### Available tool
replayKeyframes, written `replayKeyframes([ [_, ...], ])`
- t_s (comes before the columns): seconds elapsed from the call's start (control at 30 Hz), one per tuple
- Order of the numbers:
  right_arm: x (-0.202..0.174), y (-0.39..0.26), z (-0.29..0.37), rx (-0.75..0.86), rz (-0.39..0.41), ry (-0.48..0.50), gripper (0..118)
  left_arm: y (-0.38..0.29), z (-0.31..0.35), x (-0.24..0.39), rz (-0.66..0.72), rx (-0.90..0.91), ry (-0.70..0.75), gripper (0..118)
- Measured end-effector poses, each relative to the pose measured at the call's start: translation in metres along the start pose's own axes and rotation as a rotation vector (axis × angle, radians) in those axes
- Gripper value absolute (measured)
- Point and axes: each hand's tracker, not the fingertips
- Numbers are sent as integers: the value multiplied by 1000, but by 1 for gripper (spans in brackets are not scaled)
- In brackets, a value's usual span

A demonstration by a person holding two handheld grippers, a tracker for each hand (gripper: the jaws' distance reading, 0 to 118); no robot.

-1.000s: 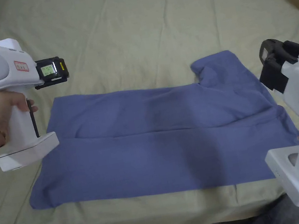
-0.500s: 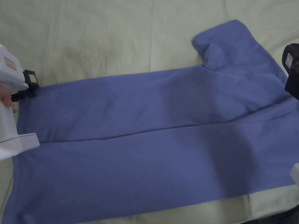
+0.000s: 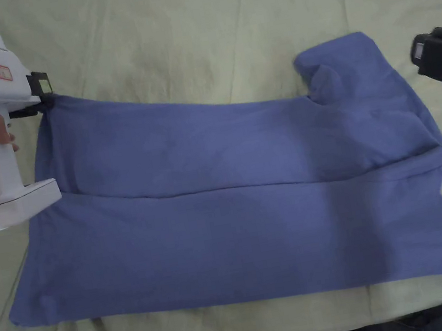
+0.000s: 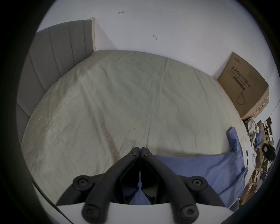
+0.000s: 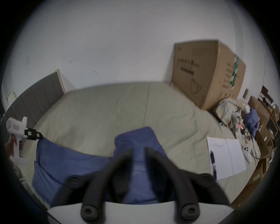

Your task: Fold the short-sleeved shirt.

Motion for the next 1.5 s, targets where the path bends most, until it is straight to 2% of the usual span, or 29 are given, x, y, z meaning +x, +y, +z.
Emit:
replayKeyframes([
  [0.07, 17, 12, -30, -123, -73, 66, 85, 0, 3, 0, 3, 5, -1, 0],
  [0.1, 26, 16, -48, -188, -150, 53, 104, -2, 4, 0, 5, 7, 0, 0],
  [0.13, 30, 17, -62, -254, -175, 57, 107, -2, 4, 0, 7, 5, 2, 0],
  [0.23, 43, 16, -102, -330, -221, 26, 107, -7, 2, 0, 6, -4, 14, 0],
  [0.3, 55, 9, -129, -392, -244, -41, 107, -9, 1, 0, 9, -11, 23, 0],
  [0.4, 65, -1, -156, -453, -217, -172, 105, -10, -1, -2, 30, -20, 25, 0],
  [0.5, 70, -10, -172, -461, -221, -207, 104, -9, -4, 1, 33, -29, 34, 0],
  [0.57, 73, -14, -178, -434, -250, -205, 94, -9, -7, 5, 27, -35, 43, 0],
  [0.63, 75, -17, -184, -440, -261, -198, 58, -10, -8, 7, 19, -39, 48, 0],
  [0.67, 73, -21, -180, -441, -267, -196, 47, -11, -8, 9, 17, -39, 50, 0],
  [0.7, 73, -20, -177, -431, -267, -194, 43, -11, -9, 10, 17, -40, 52, 0],
  [0.73, 73, -19, -176, -423, -262, -184, 30, -12, -9, 11, 18, -43, 57, 0],
  [0.77, 72, -16, -173, -415, -243, -178, 4, -12, -10, 12, 19, -47, 62, 0],
  [0.8, 70, -14, -166, -415, -250, -178, 1, -13, -9, 13, 19, -48, 68, 0],
  [0.9, 70, -4, -150, -399, -213, -149, 1, -14, -3, 17, 27, -44, 73, 0],
  [0.97, 57, 5, -115, -353, -224, -102, 1, -14, 4, 16, 29, -37, 68, 0],
  [1.17, 49, 23, -38, -207, -152, -41, 1, -21, 53, 12, 47, 31, 30, 0],
  [1.3, 54, 8, 18, -129, -170, -14, 1, -40, 97, 0, 65, 86, -12, 0],
  [1.5, 67, -39, 75, -95, -205, -15, 1, -88, 139, -19, 80, 111, -30, 0],
])
